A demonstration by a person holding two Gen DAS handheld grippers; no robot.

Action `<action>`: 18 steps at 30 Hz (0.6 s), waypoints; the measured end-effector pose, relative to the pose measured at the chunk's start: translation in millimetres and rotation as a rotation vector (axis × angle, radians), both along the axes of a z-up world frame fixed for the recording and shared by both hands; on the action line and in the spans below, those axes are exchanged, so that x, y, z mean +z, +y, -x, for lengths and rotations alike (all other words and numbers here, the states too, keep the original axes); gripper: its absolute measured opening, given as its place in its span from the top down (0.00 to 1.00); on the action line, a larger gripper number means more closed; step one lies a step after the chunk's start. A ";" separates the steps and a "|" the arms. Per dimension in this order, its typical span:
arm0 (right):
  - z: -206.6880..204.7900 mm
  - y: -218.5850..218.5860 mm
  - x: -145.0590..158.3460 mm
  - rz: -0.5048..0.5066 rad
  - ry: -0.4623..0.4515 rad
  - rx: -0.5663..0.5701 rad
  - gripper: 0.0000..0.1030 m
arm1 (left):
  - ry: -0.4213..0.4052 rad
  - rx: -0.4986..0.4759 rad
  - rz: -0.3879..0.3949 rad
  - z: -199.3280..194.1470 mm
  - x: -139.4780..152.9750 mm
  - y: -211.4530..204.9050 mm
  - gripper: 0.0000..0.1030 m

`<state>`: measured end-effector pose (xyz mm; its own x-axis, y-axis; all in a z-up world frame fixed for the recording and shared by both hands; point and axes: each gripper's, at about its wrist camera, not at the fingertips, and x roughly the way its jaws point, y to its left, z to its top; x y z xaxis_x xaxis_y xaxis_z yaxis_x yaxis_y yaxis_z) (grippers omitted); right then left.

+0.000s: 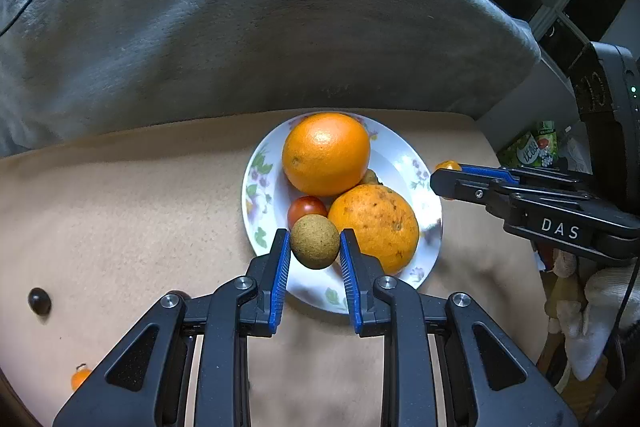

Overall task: Organize fruits
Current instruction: 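Carry the longan in the left gripper while the right gripper carries the kumquat to the plate, then open the left gripper on the plate while the right gripper releases the kumquat there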

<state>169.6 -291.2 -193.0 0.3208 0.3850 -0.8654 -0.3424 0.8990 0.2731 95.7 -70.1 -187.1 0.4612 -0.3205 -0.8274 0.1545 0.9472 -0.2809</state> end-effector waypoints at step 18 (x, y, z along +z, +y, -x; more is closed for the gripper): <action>-9.8 1.1 -8.8 -0.001 0.012 0.005 0.77 | 0.009 0.000 -0.007 -8.2 -4.1 -6.4 0.77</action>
